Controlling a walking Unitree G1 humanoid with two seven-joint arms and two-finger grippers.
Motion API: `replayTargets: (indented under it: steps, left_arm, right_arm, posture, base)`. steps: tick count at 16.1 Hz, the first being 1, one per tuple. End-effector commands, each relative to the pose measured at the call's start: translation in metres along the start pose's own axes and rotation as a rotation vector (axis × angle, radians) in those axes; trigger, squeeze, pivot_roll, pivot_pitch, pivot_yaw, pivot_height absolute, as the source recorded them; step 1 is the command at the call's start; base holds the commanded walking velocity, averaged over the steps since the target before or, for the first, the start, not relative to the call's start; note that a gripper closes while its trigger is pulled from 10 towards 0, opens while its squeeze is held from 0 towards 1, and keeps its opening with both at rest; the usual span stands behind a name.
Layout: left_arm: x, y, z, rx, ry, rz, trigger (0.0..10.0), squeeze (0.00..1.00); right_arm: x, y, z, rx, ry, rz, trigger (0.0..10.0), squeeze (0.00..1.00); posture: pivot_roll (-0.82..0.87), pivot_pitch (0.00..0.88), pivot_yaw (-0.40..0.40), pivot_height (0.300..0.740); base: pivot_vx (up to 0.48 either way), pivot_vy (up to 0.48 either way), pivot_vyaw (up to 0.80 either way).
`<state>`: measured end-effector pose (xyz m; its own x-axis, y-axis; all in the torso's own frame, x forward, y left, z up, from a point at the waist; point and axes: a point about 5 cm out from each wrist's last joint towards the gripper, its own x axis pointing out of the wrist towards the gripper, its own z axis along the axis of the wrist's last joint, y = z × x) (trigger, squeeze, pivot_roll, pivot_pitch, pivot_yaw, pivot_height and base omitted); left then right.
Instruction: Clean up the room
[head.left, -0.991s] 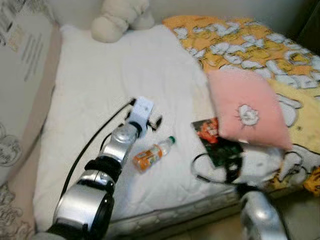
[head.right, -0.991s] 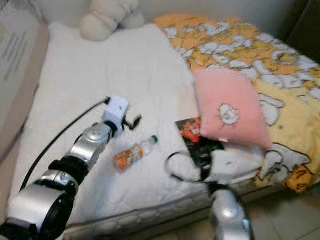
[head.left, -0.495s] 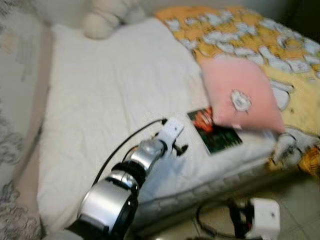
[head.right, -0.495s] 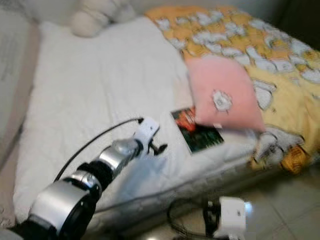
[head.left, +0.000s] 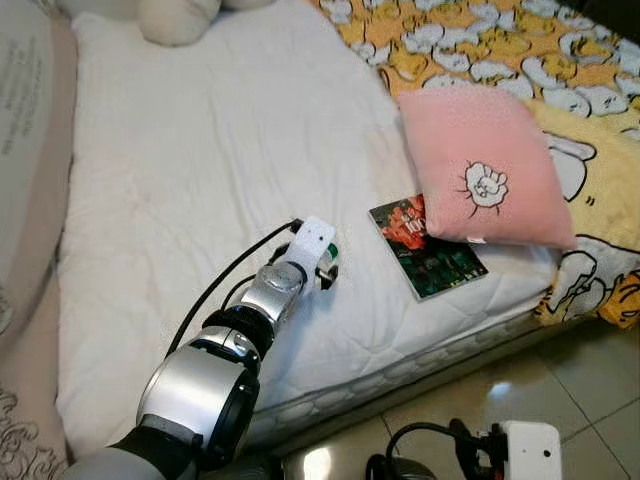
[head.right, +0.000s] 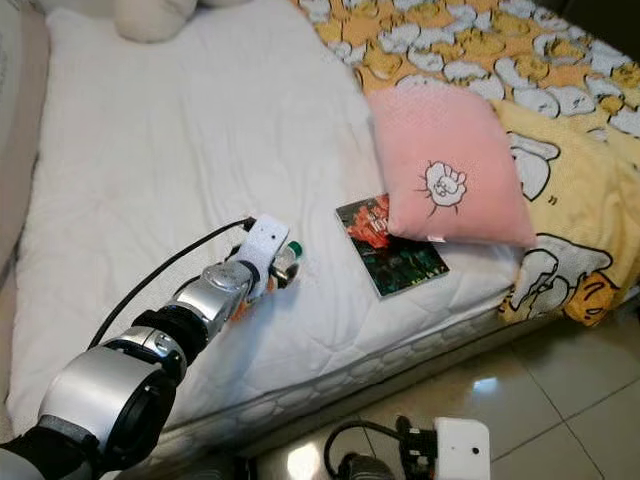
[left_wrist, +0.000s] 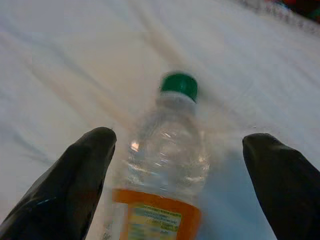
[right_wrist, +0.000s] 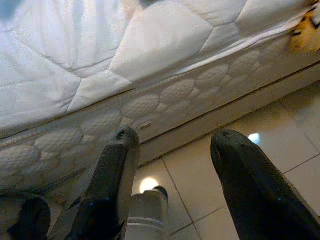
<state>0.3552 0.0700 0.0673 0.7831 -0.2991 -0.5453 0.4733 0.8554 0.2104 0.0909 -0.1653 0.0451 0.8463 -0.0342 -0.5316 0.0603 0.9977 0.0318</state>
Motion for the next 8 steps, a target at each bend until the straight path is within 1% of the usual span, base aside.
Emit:
replayTargets:
  steps: [1, 3, 4, 5, 8]
  left_arm:
    - [0.000, -0.003, -0.016, -0.036, 0.070, -0.014, 10.0, 0.00]
    - [-0.001, -0.002, -0.019, -0.034, 0.077, -0.006, 10.0, 0.00]
    - [-0.001, 0.001, -0.023, -0.012, 0.098, 0.015, 10.0, 0.00]
    - [-0.002, 0.005, -0.028, 0.016, 0.124, 0.049, 10.0, 0.00]
    - [-0.006, 0.016, -0.041, 0.045, 0.182, 0.107, 10.0, 0.00]
  right_arm:
    - [-0.003, -0.001, 0.000, 0.004, 0.015, 0.002, 10.0, 0.00]
    - [-0.004, -0.002, 0.000, 0.009, 0.023, -0.003, 10.0, 0.00]
    - [-0.006, -0.002, -0.001, 0.006, 0.032, -0.001, 10.0, 0.00]
    - [-0.007, -0.003, -0.001, 0.005, 0.038, 0.000, 10.0, 0.00]
    - [-0.004, -0.004, 0.001, 0.003, 0.039, -0.001, 10.0, 0.00]
  posture:
    - [-0.15, 0.179, 0.026, 0.740]
    - [-0.15, 0.179, 0.026, 0.740]
    - [-0.16, 0.188, 0.022, 0.740]
    - [-0.16, 0.185, 0.021, 0.740]
    - [-0.18, 0.179, 0.017, 0.740]
  base:
    - [0.000, 0.000, 0.00]
    - [0.000, 0.000, 0.00]
    - [0.000, 0.000, 0.00]
    - [0.000, 0.000, 0.00]
    - [0.000, 0.000, 0.00]
